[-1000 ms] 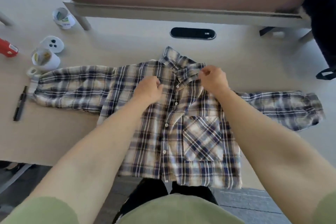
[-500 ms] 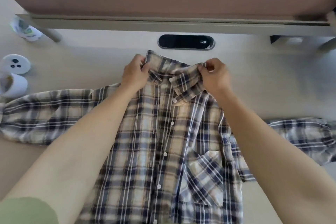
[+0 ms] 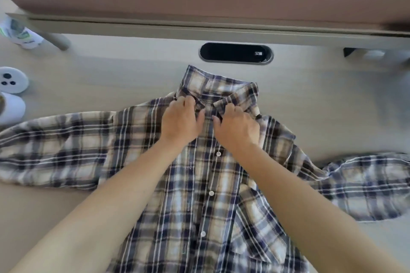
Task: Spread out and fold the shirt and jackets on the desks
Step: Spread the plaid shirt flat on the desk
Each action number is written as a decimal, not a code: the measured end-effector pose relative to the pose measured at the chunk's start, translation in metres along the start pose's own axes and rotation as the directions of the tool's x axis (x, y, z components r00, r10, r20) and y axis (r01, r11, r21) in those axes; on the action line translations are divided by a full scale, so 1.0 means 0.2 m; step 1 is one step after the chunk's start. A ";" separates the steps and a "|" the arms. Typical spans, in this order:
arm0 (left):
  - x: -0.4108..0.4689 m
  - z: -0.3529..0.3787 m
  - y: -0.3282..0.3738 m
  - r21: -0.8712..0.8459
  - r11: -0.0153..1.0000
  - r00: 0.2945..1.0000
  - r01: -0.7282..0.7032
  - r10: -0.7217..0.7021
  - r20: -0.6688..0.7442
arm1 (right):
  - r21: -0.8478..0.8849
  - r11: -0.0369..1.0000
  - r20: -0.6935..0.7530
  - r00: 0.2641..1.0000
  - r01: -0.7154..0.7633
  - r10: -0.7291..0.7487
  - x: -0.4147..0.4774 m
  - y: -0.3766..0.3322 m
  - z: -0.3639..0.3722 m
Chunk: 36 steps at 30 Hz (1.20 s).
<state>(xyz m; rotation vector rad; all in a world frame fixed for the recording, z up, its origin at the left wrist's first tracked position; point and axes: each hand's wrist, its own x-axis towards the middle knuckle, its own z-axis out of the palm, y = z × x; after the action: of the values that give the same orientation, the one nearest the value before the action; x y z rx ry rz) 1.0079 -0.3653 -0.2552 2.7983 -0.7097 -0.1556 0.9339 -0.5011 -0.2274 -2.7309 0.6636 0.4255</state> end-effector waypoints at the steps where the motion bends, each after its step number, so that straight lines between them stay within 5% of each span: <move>1: -0.01 0.02 0.00 0.050 0.999 1.000 -0.001 0.000 0.017 | -0.007 0.999 0.016 0.999 -0.045 0.045 0.01 -0.02 0.03; 7: 0.03 -0.01 0.03 0.266 0.957 0.993 -0.111 0.096 0.069 | -0.074 0.997 -0.119 0.993 -0.011 0.002 0.05 0.02 0.13; 15: 0.13 -0.05 0.15 -0.008 0.985 0.974 -0.175 0.172 -0.146 | 0.003 1.000 -0.185 0.983 -0.015 0.016 0.03 0.06 0.13; 21: -0.01 0.07 0.05 -0.088 0.970 0.974 -0.227 0.225 -0.034 | 0.200 0.973 -0.025 0.993 -0.111 0.118 0.06 0.05 0.04; 24: -0.09 0.09 0.01 -0.043 0.986 0.983 -0.163 0.166 0.072 | 0.470 0.871 0.005 0.987 -0.145 0.162 0.04 0.04 -0.08; 29: -0.13 0.04 -0.01 0.119 0.969 0.930 -0.216 0.167 0.327 | 0.636 0.765 0.037 0.994 -0.099 0.098 0.04 -0.13 -0.25; 36: -0.11 0.11 -0.04 0.099 0.974 0.955 -0.205 0.176 0.240 | 0.479 0.848 -0.079 0.951 -0.227 0.299 0.36 -0.12 -0.17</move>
<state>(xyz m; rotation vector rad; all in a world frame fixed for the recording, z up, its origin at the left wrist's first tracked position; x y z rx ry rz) 0.9884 -0.3526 -0.2774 2.8340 -1.0738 -0.4184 1.0133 -0.5204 -0.2164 -2.2319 1.0403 0.0920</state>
